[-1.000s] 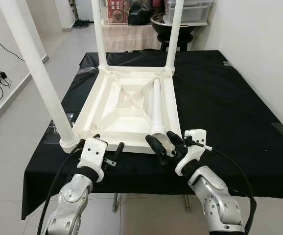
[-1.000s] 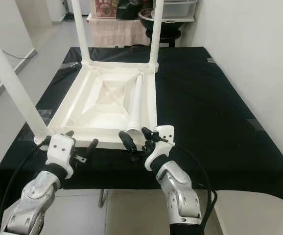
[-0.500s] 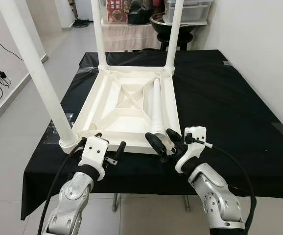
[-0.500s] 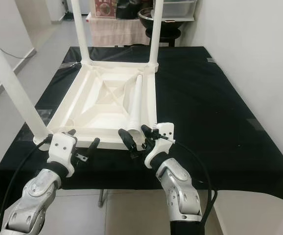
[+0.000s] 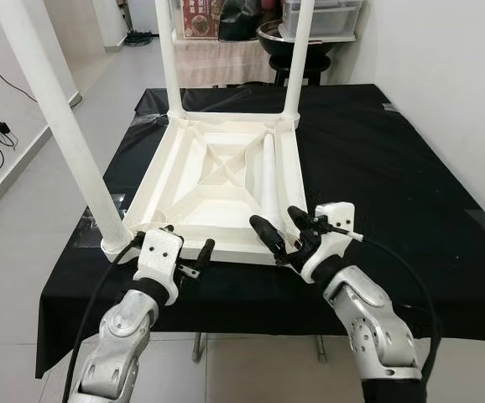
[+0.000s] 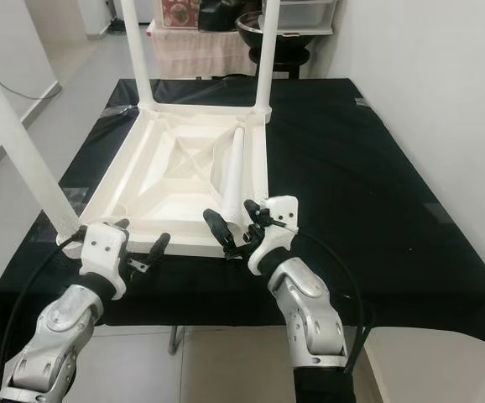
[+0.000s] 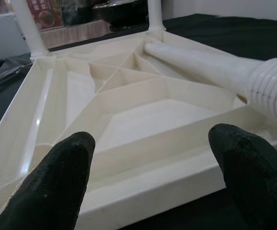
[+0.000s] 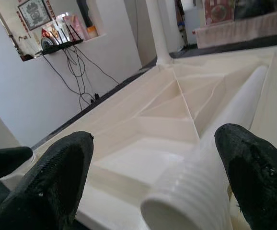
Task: Building children table
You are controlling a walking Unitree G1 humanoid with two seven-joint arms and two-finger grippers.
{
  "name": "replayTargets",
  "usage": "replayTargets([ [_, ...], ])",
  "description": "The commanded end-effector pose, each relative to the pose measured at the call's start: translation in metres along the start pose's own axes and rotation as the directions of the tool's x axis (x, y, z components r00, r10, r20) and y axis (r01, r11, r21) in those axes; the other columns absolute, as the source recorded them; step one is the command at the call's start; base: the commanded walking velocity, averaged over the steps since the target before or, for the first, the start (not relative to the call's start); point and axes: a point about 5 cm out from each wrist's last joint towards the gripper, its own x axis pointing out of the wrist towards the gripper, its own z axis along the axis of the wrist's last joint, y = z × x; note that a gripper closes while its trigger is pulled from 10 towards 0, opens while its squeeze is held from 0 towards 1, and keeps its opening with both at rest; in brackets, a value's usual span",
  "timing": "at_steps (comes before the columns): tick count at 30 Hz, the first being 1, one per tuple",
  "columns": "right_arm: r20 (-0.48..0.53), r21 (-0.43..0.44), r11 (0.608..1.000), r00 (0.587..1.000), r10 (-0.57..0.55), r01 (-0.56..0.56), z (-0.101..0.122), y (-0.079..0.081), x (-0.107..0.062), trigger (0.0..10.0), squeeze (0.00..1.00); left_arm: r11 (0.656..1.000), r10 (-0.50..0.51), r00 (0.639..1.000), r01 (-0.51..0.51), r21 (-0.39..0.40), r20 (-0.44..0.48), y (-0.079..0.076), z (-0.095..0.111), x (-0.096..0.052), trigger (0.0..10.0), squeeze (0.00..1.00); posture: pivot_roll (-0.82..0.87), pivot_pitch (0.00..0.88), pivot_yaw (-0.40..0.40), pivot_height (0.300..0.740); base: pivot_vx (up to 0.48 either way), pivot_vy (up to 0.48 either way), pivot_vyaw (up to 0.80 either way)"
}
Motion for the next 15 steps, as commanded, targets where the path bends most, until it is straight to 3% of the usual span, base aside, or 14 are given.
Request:
replayTargets([
  [1, 0.022, -0.025, 1.0, 1.0, 0.008, -0.007, 0.01, 0.002, 0.002, 10.0, 0.0, 1.0, -0.011, 1.0, 0.012, -0.017, 0.012, 0.0, 0.005, 0.001, 10.0, 0.0, -0.15, 0.097, 0.015, 0.74, 0.0, 0.0, 0.0],
  [4, 0.078, -0.053, 0.998, 0.997, 0.022, -0.018, 0.032, 0.001, 0.008, 10.0, 0.0, 0.998, -0.053, 0.997, 0.055, -0.036, 0.058, -0.002, 0.018, 0.006, 10.0, 0.0, -0.15, 0.094, 0.018, 0.74, 0.0, 0.0, -0.8],
  [6, 0.115, -0.073, 0.997, 0.993, 0.016, -0.008, 0.043, -0.001, 0.01, 10.0, 0.0, 0.997, -0.06, 0.993, 0.064, -0.041, 0.101, 0.002, 0.033, 0.01, 10.0, 0.0, -0.15, 0.092, 0.018, 0.74, 0.0, 0.0, 0.0],
  [11, 0.123, -0.096, 0.995, 0.992, 0.006, 0.006, 0.046, -0.002, 0.011, 10.0, 0.0, 0.997, -0.034, 0.991, 0.042, -0.057, 0.131, 0.01, 0.043, 0.012, 10.0, 0.0, -0.14, 0.091, 0.017, 0.74, 0.0, 0.0, 0.0],
  [15, 0.14, -0.103, 0.995, 0.99, 0.008, 0.006, 0.049, -0.001, 0.012, 10.0, 0.0, 0.997, -0.034, 0.99, 0.042, -0.06, 0.135, 0.011, 0.044, 0.012, 10.0, 0.0, -0.14, 0.088, 0.017, 0.74, 0.264, 0.0, -0.6],
])
